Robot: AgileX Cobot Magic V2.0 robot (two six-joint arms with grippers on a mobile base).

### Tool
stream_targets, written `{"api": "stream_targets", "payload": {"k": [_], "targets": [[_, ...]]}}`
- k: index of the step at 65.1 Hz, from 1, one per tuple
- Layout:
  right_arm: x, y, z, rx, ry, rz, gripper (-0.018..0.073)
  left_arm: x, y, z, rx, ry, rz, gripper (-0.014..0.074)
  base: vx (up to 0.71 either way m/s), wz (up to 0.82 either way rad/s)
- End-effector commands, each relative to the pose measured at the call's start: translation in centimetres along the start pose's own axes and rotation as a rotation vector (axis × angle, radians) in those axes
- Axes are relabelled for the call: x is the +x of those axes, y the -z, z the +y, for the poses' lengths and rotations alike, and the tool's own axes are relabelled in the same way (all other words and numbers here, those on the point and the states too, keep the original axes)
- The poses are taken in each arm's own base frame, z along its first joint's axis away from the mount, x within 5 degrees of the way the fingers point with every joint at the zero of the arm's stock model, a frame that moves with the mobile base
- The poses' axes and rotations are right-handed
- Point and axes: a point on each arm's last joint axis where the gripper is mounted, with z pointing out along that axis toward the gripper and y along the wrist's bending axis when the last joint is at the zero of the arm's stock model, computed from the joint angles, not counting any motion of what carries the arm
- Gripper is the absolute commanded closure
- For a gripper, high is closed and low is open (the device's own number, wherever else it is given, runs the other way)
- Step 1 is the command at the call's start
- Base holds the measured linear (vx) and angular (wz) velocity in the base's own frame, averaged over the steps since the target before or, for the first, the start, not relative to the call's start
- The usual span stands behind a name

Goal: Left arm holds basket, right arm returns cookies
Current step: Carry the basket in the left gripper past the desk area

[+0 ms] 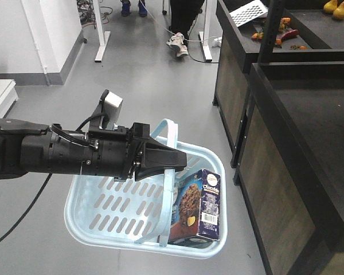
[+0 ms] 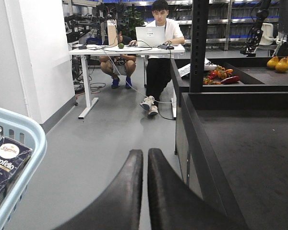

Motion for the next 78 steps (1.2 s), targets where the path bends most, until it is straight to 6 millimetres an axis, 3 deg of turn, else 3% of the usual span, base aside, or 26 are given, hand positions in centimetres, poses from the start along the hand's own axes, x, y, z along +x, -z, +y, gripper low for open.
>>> {"api": "stream_targets", "payload": {"k": [1,78], "targets": [[-0.15,0.04,0.01,-0.002,0.002,-0.068,0.0570,-0.58,0.73,-3.54,0.160,-0.017,-0.057,0.0602,0.29,0.04],[-0.15,0.04,0.01,-0.002,0.002,-0.068,0.0570,-0.58,0.73,-3.54,0.160,-0.017,-0.057,0.0602,0.36,0.06]]}}
